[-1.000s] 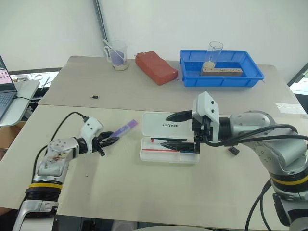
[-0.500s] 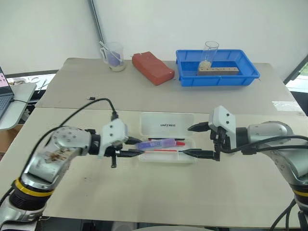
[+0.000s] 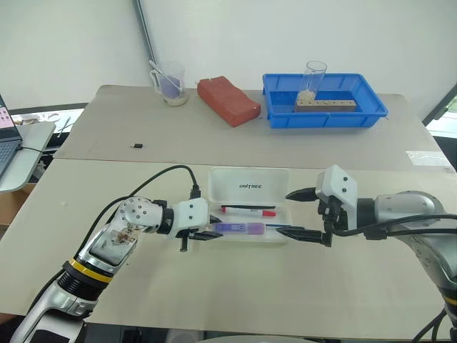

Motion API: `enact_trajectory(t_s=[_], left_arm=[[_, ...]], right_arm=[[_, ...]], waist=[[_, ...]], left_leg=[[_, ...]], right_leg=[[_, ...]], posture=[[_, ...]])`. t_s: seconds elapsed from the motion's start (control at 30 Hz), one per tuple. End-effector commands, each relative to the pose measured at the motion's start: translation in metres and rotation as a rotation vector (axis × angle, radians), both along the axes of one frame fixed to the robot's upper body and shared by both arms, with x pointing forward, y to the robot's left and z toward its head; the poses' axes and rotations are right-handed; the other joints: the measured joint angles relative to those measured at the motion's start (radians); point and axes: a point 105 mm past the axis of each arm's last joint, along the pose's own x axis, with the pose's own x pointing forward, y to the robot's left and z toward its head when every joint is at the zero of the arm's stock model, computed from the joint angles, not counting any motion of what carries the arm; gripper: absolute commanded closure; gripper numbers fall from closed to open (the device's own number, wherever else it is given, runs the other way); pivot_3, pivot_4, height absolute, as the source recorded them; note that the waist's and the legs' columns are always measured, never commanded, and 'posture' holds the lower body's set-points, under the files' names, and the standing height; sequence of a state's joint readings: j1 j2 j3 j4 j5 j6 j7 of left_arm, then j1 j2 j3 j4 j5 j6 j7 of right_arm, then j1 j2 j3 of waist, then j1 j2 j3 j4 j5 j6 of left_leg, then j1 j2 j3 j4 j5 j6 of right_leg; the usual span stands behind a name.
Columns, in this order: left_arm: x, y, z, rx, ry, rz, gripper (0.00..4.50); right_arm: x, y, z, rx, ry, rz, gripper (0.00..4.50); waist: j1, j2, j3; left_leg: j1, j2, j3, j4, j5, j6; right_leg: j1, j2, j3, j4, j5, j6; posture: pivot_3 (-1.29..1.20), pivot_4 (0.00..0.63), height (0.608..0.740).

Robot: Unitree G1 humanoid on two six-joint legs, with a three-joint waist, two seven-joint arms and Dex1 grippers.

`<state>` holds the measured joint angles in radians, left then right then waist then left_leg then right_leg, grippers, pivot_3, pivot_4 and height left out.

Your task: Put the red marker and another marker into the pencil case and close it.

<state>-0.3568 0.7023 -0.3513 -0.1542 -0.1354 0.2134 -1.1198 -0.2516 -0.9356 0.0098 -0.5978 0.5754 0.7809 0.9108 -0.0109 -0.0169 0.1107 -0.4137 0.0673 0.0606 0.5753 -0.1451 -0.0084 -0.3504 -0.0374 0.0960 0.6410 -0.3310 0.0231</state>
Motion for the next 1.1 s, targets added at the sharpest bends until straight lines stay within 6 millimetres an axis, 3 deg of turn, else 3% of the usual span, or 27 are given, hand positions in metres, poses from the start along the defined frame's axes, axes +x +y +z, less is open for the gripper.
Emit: enact_trajectory(t_s=[0.03,0.13,0.37,0.4,0.47,0.63,0.8,1.1], left_arm=[[0.003,-0.002,0.01,-0.002,-0.054,-0.03,3.53],[0.003,-0.001,0.01,0.001,-0.052,-0.032,3.53],[0.002,-0.004,0.028,-0.066,-0.052,-0.022,0.22],[0.001,-0.005,0.031,-0.074,-0.051,-0.026,0.06],[-0.004,-0.008,0.037,-0.077,-0.064,-0.049,0.06],[-0.016,-0.028,0.071,-0.209,-0.136,-0.132,0.06],[-0.023,-0.042,0.094,-0.328,-0.195,-0.188,0.06],[-0.032,-0.047,0.1,-0.341,-0.2,-0.227,0.06]], right_arm=[[-0.002,-0.001,0.011,0.0,-0.038,-0.005,0.0],[-0.002,-0.002,0.011,0.002,-0.039,-0.008,0.0],[0.004,-0.009,0.009,-0.007,-0.04,-0.036,0.0],[0.006,-0.012,0.008,-0.011,-0.038,-0.044,0.0],[0.01,-0.023,0.004,-0.033,-0.032,-0.068,0.0],[0.029,-0.084,-0.025,-0.191,0.011,-0.217,0.0],[0.036,-0.125,-0.047,-0.295,0.063,-0.29,0.0],[0.036,-0.152,-0.069,-0.387,0.172,-0.369,0.0]], waist=[[0.0,0.0,0.0],[-0.001,0.0,0.0],[-0.001,0.0,0.0],[0.0,0.0,0.0],[0.002,0.0,0.0],[0.007,0.0,0.0],[0.003,0.001,0.0],[-0.002,0.002,0.0]], left_leg=[[0.0,0.0,0.0,0.0,0.0,0.0],[0.0,0.0,0.0,0.0,0.0,0.0],[0.0,0.0,0.0,0.0,0.0,0.0],[0.0,0.0,0.0,0.0,0.0,0.0],[0.0,0.0,0.0,0.0,0.0,0.0],[0.0,-0.001,0.0,0.002,0.0,0.0],[0.0,0.0,0.0,0.003,0.0,0.0],[0.001,0.0,0.0,0.004,0.0,0.0]], right_leg=[[0.0,0.0,0.0,0.0,0.0,0.0],[0.0,0.0,0.0,0.0,0.0,0.0],[0.0,0.0,0.0,0.0,0.0,0.0],[0.0,0.0,0.0,0.0,0.0,0.0],[0.0,0.0,0.0,0.0,0.0,0.0],[0.001,-0.001,0.0,0.0,0.0,0.001],[0.001,0.0,0.0,0.0,0.0,0.001],[0.003,0.001,0.001,0.0,0.0,0.001]], posture=[[0.0,0.15,0.74],[0.0,0.15,0.74],[0.0,0.15,0.74],[0.0,0.15,0.74],[0.0,0.15,0.74],[0.0,0.15,0.74],[0.0,0.15,0.74],[0.0,0.15,0.74]])
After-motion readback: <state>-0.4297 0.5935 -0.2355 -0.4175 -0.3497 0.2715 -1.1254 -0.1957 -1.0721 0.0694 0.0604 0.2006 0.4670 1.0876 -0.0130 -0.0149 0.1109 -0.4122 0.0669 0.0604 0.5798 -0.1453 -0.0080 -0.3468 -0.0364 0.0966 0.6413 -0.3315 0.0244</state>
